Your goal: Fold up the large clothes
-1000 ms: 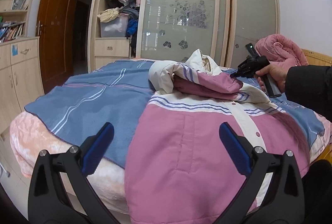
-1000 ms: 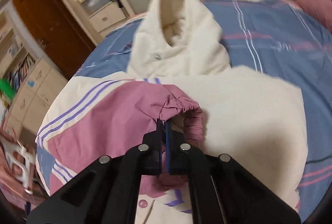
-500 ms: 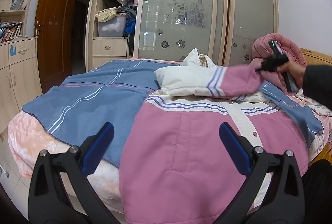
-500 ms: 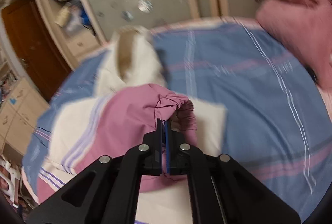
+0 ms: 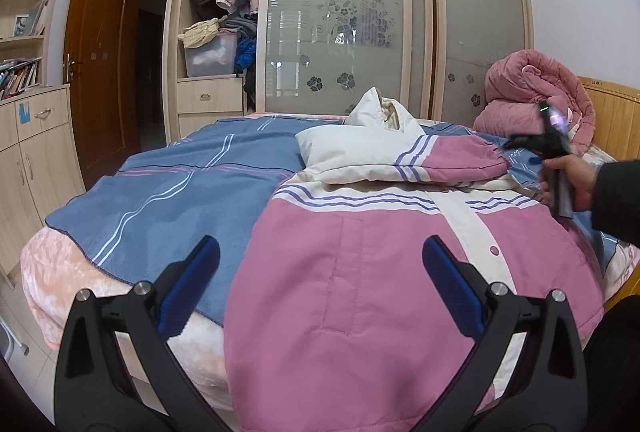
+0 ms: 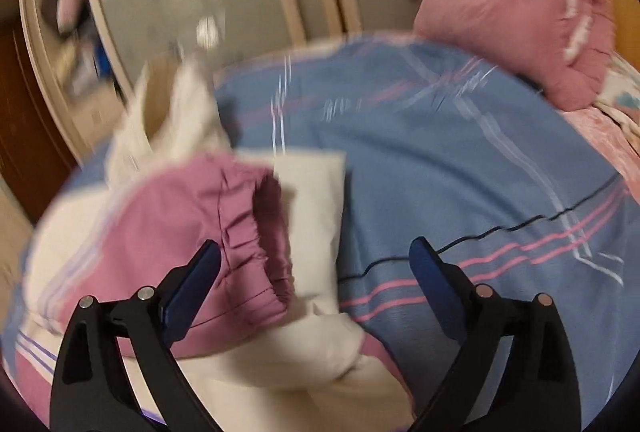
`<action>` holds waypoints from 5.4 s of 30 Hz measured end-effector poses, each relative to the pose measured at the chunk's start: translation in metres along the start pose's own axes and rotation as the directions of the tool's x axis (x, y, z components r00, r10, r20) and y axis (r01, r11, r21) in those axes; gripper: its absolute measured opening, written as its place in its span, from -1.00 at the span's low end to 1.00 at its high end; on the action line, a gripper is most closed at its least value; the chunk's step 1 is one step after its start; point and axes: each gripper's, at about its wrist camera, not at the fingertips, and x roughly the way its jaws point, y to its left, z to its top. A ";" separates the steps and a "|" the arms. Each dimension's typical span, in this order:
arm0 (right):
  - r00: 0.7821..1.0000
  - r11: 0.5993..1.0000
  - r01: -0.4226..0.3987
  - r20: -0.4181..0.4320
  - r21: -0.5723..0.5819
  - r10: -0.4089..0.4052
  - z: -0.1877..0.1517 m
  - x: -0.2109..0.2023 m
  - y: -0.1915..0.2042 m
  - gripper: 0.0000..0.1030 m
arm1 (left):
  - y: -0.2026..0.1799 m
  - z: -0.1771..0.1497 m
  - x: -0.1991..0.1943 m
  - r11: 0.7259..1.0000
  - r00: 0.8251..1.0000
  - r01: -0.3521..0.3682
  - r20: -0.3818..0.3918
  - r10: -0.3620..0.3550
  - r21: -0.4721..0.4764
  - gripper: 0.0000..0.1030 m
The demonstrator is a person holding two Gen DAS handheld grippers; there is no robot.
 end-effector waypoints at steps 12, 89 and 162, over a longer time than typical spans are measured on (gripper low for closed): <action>0.939 0.892 0.022 0.316 -0.452 0.137 -0.143 -0.283 0.026 0.97 | -0.012 -0.004 -0.003 0.999 1.000 -0.007 0.012 0.006 0.040 0.96; 0.983 0.891 -0.163 -0.143 -0.424 0.112 -0.038 -0.140 0.123 0.97 | -0.002 -0.002 0.009 0.999 0.999 0.018 -0.028 -0.019 -0.035 0.96; 0.848 0.928 -0.360 0.382 -0.092 0.367 -0.088 -0.167 -0.008 0.97 | 0.032 0.066 0.146 0.540 0.711 0.450 -0.080 -0.698 -0.711 0.96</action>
